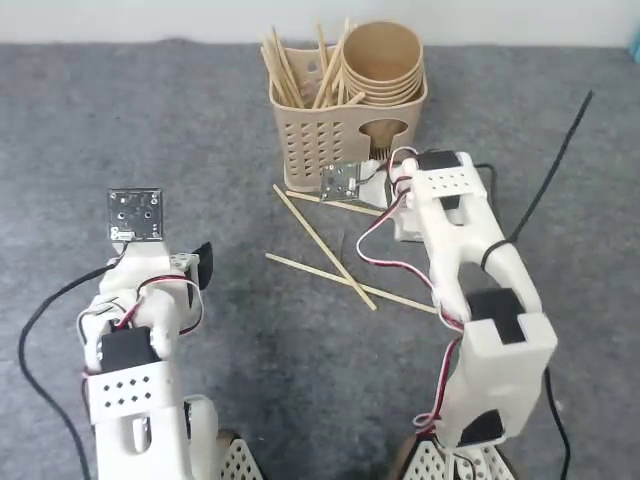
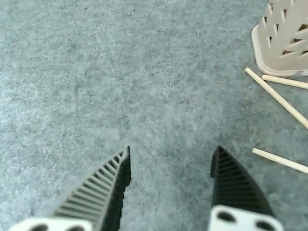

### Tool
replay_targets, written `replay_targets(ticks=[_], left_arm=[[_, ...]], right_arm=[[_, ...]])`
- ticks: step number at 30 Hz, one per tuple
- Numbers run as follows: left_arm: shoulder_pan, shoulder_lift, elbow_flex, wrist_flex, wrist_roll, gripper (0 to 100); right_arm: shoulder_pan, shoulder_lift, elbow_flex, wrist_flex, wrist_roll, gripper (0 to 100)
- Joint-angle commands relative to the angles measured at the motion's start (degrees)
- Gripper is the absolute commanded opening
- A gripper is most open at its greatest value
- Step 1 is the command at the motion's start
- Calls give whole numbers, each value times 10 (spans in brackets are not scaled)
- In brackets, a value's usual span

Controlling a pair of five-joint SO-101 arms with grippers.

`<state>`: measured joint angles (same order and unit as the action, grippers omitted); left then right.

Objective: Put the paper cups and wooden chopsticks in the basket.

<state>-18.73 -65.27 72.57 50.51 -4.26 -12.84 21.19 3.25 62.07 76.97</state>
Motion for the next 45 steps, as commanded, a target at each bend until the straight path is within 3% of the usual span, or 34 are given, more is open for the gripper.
replay_targets(ticks=[1,15,20,24,31,37,42,45], left_arm=[[-1,-16,-3,-13,8,261],[0,-16,0,-13,6,261],[0,-16,0,-13,6,261],[1,-16,0,-13,6,261],[1,-16,1,-13,6,261],[1,-16,1,-13,6,261],[1,-16,15,-37,5,261],[1,-16,16,-40,5,261]], right_arm=[[7,15,-44,-2,18,194],[33,190,-209,3,19,185],[24,222,-217,3,19,6],[22,219,-218,51,19,9],[-13,126,-218,241,20,9],[-27,15,-215,394,70,9],[-28,-89,-172,397,61,8],[-36,-155,-151,364,4,8]])
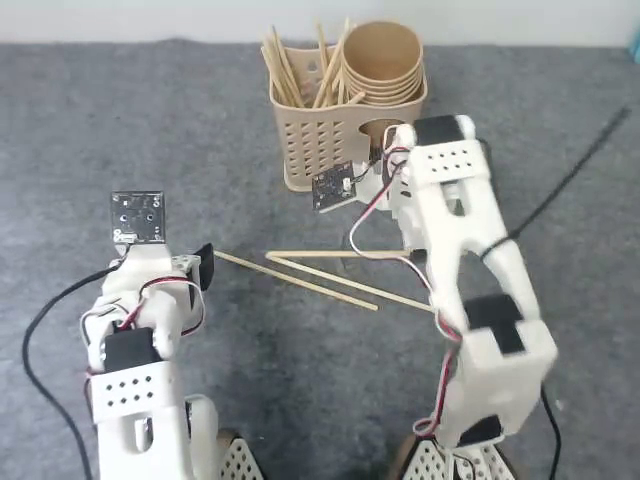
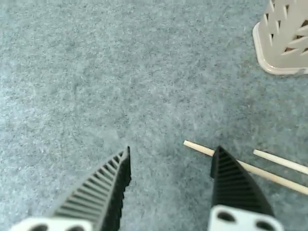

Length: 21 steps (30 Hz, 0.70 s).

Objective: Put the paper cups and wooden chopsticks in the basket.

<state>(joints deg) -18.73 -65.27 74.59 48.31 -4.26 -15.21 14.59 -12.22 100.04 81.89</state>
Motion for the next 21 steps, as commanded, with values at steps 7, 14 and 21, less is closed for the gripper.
replay_targets(ticks=[7,14,21], left_arm=[[1,-16,-4,-19,10,261],[0,-16,-4,-19,43,261],[0,-16,-4,-19,42,261]], right_arm=[[-41,-189,53,-234,-317,8],[-59,-240,64,-427,-541,8],[-104,-248,63,-570,-696,8]])
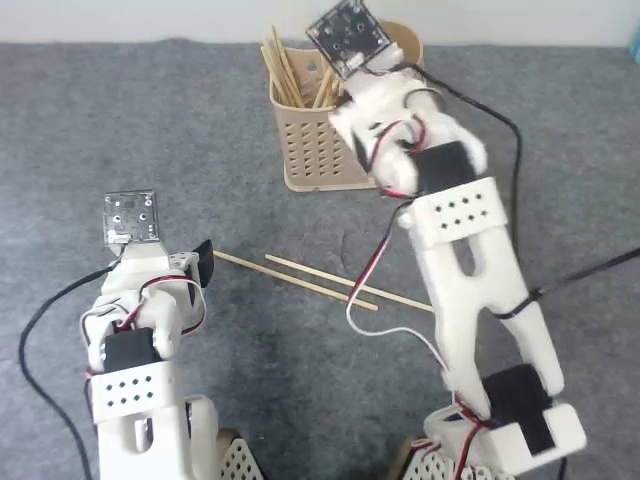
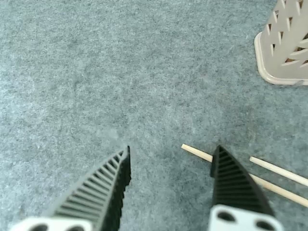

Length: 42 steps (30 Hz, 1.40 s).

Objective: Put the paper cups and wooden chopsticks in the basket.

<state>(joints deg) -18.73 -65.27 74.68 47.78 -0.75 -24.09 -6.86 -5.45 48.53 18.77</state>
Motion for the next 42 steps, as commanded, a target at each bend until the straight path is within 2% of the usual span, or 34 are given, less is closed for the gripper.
replay_targets(ticks=[1,12,16,20,24,26,32,42], left_arm=[[0,-16,-5,-14,7,261],[0,-16,-4,-14,7,261],[0,-16,-2,-14,7,261],[1,-16,0,-15,7,261],[1,-16,1,-24,7,261],[1,-16,1,-24,7,261],[1,-14,2,-25,7,261],[25,-11,2,-23,10,261]], right_arm=[[-19,-30,-4,-77,-86,8],[-15,121,-4,-365,-208,8],[-15,166,-5,-409,-241,9],[-15,189,-4,-401,-229,35],[-18,188,-6,-354,-229,184],[-20,178,-6,-342,-238,221],[-24,88,-4,-241,-237,175],[-52,-131,-4,194,-233,150]])
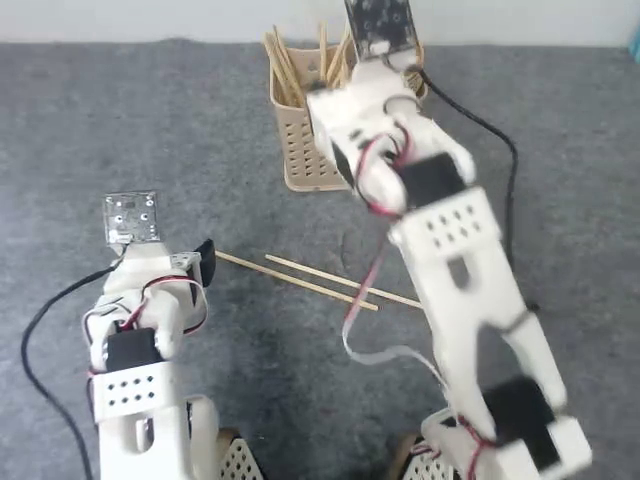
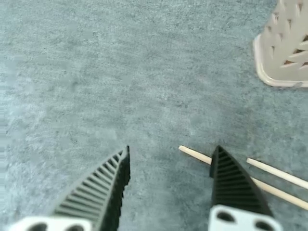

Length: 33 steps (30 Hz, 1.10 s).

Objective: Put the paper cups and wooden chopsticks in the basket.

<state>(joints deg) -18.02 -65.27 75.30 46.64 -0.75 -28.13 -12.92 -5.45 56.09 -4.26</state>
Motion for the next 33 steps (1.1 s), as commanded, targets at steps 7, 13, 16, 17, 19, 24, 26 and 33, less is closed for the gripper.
replay_targets(ticks=[7,13,16,17,19,24,26,33], left_arm=[[39,-10,-6,11,11,261],[96,-9,-5,37,49,261],[96,23,-9,24,55,261],[96,43,-15,22,55,261],[93,90,-37,23,55,261],[71,193,-86,22,55,261],[51,219,-103,21,55,261],[-12,251,-129,3,65,261]], right_arm=[[-51,-98,-4,330,-6,148],[-78,-98,31,423,-8,147],[-96,-98,128,400,-4,150],[-100,-100,170,375,-4,151],[-102,-103,248,313,2,151],[-101,-97,379,171,51,185],[-101,-97,410,126,70,203],[-100,-32,447,14,113,225]])
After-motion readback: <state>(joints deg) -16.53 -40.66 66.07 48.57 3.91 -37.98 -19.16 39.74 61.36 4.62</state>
